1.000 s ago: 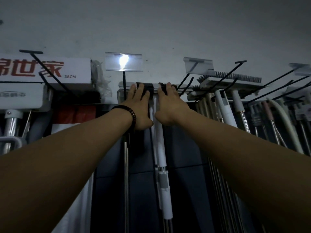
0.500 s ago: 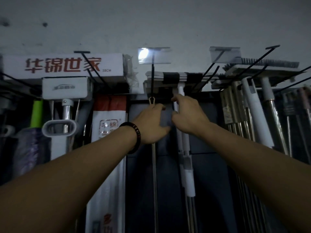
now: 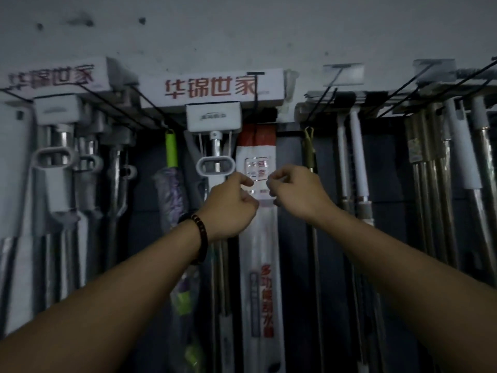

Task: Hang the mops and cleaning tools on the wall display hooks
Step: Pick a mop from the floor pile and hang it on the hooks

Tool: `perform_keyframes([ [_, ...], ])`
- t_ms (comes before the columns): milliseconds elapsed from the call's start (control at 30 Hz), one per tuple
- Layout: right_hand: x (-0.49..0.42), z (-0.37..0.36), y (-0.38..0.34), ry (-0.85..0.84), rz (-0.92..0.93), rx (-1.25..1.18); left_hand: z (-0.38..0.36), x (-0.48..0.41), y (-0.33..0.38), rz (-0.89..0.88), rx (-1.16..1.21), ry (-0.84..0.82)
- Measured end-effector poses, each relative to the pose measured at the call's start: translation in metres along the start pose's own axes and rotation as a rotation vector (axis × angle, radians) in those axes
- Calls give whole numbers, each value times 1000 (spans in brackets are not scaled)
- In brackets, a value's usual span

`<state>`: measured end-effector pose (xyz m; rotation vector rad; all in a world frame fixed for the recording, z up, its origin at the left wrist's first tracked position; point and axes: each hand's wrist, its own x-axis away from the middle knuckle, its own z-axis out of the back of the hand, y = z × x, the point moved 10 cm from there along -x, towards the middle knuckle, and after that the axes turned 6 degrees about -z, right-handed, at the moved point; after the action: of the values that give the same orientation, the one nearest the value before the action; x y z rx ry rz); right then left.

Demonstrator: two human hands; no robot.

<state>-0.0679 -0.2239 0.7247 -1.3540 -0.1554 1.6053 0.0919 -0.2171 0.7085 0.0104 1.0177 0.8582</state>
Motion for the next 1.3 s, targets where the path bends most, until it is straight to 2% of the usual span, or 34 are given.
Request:
perform_keyframes([
  [200,61,-80,-44,-106,-93,-159,58,68,-46,74,61,33],
  [333,83,-120,-67,-128,-110,-177,85,94,-72,118,75,54],
  [567,82,-172,-107,-178,-17,-176,133,119,-113,108,-7,130],
  [800,45,-218,-134,-223,86,-231,174,101,-130,96,-198,166],
  [1067,19,-242,-182,-207,192,-123,237,80,-156,78,-404,209],
  [1233,12,-252,-224,-153,263,-28,285,72,-165,48,-386,244],
  [1300,9,-263,-239,-172,245,-95,303,67,-169,5,-364,255],
])
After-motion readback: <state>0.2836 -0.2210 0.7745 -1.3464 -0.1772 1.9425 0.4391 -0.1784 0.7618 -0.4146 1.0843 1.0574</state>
